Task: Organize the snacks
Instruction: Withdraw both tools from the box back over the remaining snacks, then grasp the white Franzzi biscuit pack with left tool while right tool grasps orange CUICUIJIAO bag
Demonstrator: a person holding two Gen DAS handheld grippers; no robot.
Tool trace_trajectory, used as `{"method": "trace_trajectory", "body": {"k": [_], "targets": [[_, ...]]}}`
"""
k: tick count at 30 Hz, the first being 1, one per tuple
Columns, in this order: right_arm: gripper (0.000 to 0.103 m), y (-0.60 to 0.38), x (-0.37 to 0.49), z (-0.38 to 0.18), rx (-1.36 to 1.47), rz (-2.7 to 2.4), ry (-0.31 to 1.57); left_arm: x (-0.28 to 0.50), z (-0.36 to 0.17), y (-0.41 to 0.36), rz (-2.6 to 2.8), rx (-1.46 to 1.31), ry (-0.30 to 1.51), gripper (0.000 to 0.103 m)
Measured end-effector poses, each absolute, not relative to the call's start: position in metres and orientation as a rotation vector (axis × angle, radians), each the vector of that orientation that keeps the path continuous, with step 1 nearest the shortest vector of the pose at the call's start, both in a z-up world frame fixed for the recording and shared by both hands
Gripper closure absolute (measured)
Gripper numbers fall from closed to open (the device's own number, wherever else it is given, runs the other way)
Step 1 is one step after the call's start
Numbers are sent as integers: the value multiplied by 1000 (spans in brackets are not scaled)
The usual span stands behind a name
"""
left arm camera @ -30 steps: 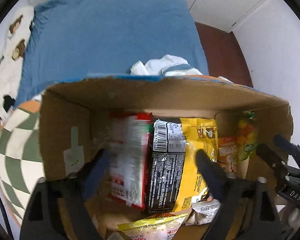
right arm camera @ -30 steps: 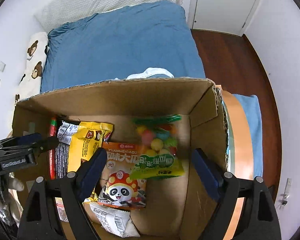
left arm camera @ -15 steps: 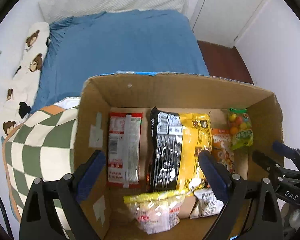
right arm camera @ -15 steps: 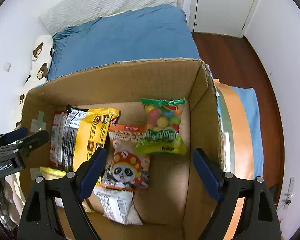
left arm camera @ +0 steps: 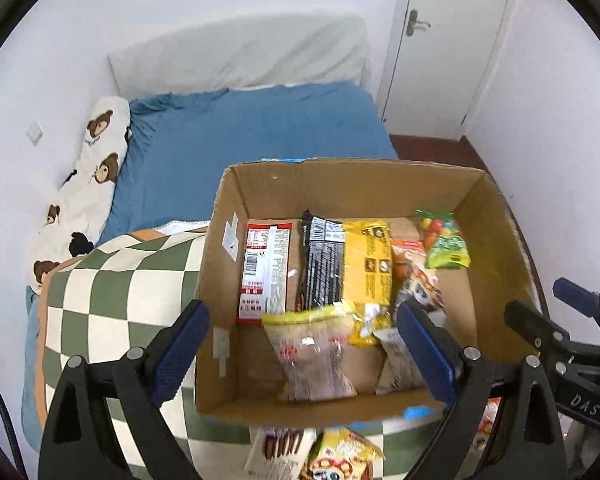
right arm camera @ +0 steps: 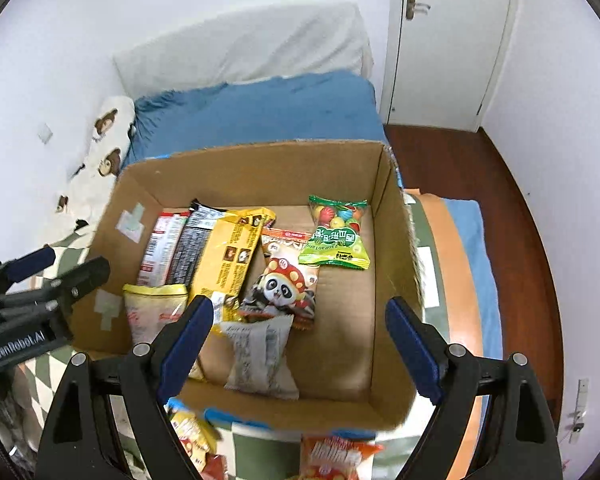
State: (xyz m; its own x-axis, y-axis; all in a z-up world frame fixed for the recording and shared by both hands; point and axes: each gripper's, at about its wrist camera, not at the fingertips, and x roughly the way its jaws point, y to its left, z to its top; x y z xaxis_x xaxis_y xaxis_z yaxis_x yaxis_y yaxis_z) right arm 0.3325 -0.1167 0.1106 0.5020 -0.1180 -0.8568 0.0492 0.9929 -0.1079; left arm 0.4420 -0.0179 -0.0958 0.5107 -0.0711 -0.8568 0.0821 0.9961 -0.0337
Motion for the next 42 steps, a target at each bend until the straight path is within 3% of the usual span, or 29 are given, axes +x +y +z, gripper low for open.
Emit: {"method": "trace_trajectory", "body": {"k": [10, 23, 25, 26, 35, 42], "targets": [[13, -110, 250, 158, -62, -119, 902, 371, -62, -20, -99, 21, 917, 7], [13, -95, 189, 183, -16, -85, 858, 327, -45, -23, -107, 3, 875, 7], [7, -95, 187, 181, -8, -79, 871, 322, -46, -21, -125, -2, 872, 6], [6, -96, 185, 180, -2, -83, 873, 321, -49, -19, -142, -14, 881, 0], [5, -135, 179, 104, 134, -139, 1044, 310, -128, 14, -68, -108, 1082, 0], [5, -172, 190, 24, 214, -188, 1207, 322, -215, 13, -18, 56, 1265, 0]]}}
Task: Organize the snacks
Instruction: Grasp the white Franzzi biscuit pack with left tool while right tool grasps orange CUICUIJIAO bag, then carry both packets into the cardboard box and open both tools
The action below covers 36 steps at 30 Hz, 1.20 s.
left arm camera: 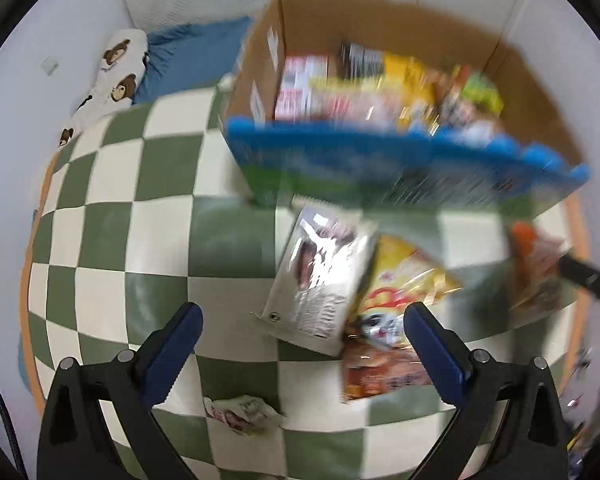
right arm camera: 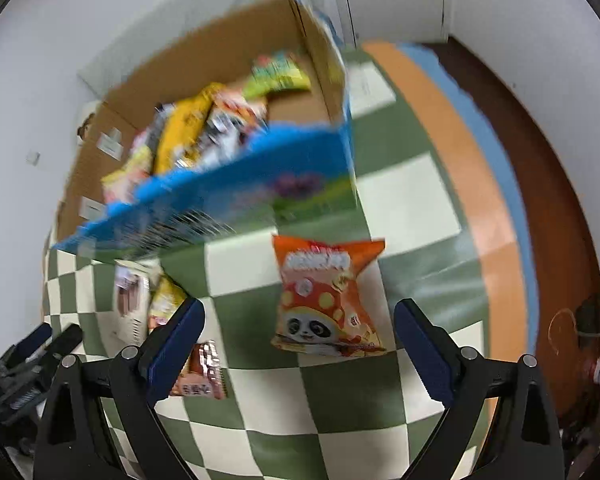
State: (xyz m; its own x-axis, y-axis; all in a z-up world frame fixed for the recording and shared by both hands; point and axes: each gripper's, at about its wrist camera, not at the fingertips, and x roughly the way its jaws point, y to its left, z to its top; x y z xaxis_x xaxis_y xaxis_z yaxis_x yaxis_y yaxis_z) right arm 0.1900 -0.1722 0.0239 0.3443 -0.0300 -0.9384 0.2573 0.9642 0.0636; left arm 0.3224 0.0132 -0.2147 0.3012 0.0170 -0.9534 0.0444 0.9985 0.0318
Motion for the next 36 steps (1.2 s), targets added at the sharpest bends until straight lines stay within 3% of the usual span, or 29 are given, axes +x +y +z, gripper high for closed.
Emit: {"method": "trace_trajectory", "body": {"k": [2, 4, 8, 10, 11, 12, 13, 17, 27, 36], "targets": [[6, -177, 195, 8, 207, -198, 1232, 330, -232, 10, -10, 132, 1279, 0], [15, -181, 200, -5, 203, -209, 1258, 341, -250, 3, -35, 191, 1313, 0], [16, -183, 209, -27, 195, -213, 1311, 359, -277, -9, -97, 244, 1378, 0], [16, -185, 214, -39, 209, -210, 1337, 363, -277, -10, -124, 209, 1370, 11], [18, -185, 214, -41, 212, -209, 1342, 364, -275, -9, -121, 184, 1367, 36], [29, -185, 216, -45, 211, -207, 1347, 365, -276, -9, -117, 174, 1379, 46], [38, -185, 216, -48, 198, -215, 1350, 364, -275, -7, -113, 160, 1383, 46], [43, -187, 208, -47, 185, -203, 1340, 351, -276, 6, -81, 92, 1400, 46], [44, -163, 145, -61, 96, -133, 1435, 269, -284, 34, 7, -39, 1491, 46], [44, -154, 117, -74, 102, -144, 1469, 244, -306, 23, -3, 4, 1540, 44]]}}
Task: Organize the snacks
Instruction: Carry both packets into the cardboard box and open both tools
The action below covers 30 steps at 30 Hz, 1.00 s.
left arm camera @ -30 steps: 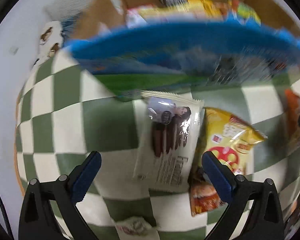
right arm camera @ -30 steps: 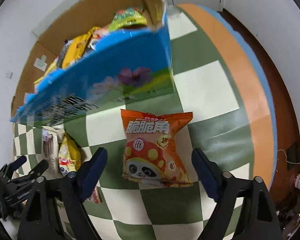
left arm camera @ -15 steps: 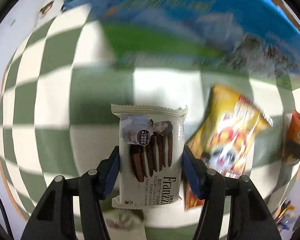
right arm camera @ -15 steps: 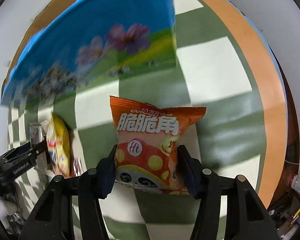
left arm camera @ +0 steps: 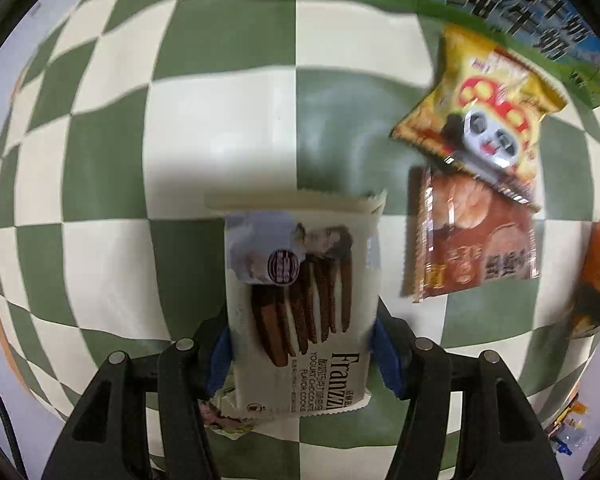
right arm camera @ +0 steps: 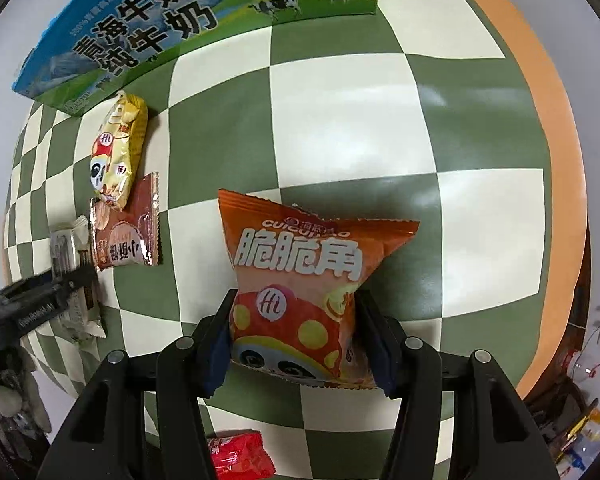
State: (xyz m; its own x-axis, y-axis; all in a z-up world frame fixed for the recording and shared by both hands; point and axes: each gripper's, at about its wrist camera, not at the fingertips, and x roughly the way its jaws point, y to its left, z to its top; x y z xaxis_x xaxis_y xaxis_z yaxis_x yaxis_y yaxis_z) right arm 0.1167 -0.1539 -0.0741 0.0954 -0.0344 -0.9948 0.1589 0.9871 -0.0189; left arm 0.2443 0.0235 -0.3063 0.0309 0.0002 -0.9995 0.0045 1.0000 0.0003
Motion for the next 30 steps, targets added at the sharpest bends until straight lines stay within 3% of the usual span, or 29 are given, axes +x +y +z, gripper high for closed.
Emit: {"method": "trace_trajectory", "body": {"k": [12, 16, 18, 25, 30], "targets": [[39, -163, 135, -76, 172, -188, 1465, 259, -320, 28, -11, -10, 1526, 46], [55, -152, 126, -75, 117, -184, 1436, 248, -309, 32, -9, -31, 1509, 47], [56, -150, 122, -72, 121, -170, 1433, 243, -302, 37, -15, -60, 1502, 47], [57, -140, 121, -39, 192, -81, 1389, 242, -226, 47, -67, -160, 1385, 47], [57, -128, 137, 15, 228, 9, 1299, 270, -154, 35, -162, -184, 1271, 47]]}}
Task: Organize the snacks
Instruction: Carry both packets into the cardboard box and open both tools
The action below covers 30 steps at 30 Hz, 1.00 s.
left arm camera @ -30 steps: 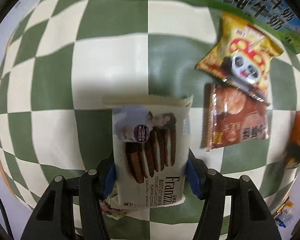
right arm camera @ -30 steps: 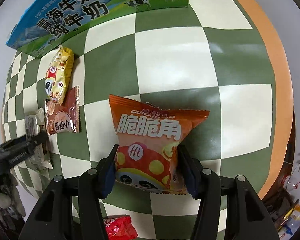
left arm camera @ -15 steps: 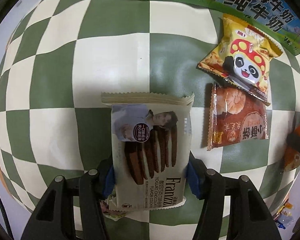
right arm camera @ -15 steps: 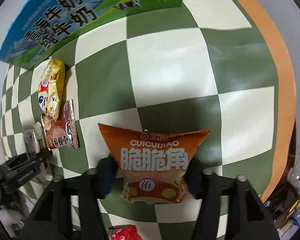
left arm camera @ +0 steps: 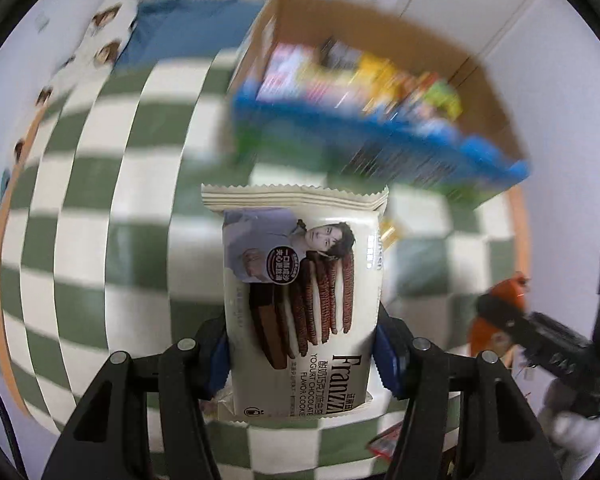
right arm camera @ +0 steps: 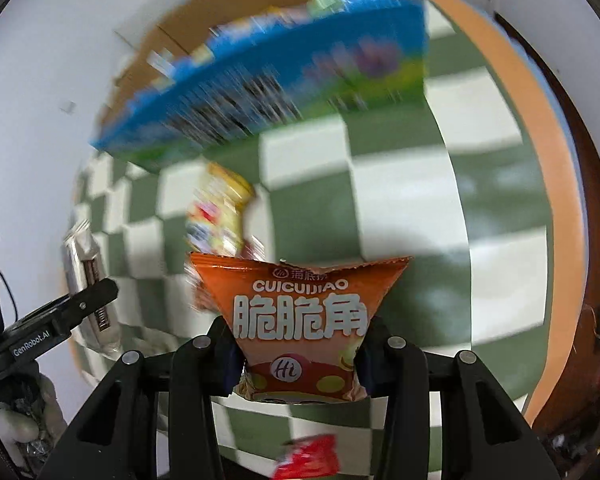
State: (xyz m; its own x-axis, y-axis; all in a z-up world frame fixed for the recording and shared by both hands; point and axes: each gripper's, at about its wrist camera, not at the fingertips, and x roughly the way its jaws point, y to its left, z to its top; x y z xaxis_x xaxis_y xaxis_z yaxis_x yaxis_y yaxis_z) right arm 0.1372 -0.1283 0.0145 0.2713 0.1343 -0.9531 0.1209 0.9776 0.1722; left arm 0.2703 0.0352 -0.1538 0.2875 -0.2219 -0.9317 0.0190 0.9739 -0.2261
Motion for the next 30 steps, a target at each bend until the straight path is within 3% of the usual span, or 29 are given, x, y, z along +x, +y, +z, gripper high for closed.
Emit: {"method": "trace_trajectory", "body": {"k": [6, 12, 19, 28, 29, 30], "targets": [[57, -108, 190, 86, 223, 81, 1167, 350, -99, 3, -215, -78, 1176, 47], [57, -121, 271, 119, 145, 14, 1109, 440, -110, -6, -166, 5, 1245, 46], [57, -134, 337, 103, 34, -65, 1197, 496, -160, -1, -114, 21, 1415, 46], [57, -144, 364, 64, 2, -99, 1289, 504, -202, 1, -99, 3, 1544, 45], [56, -143, 368, 59, -10, -107, 1306, 504, -205, 3, -96, -19, 1558, 45], [51, -143, 370, 55, -28, -122, 1327, 505, -209, 6, -91, -48, 1567, 38]]}}
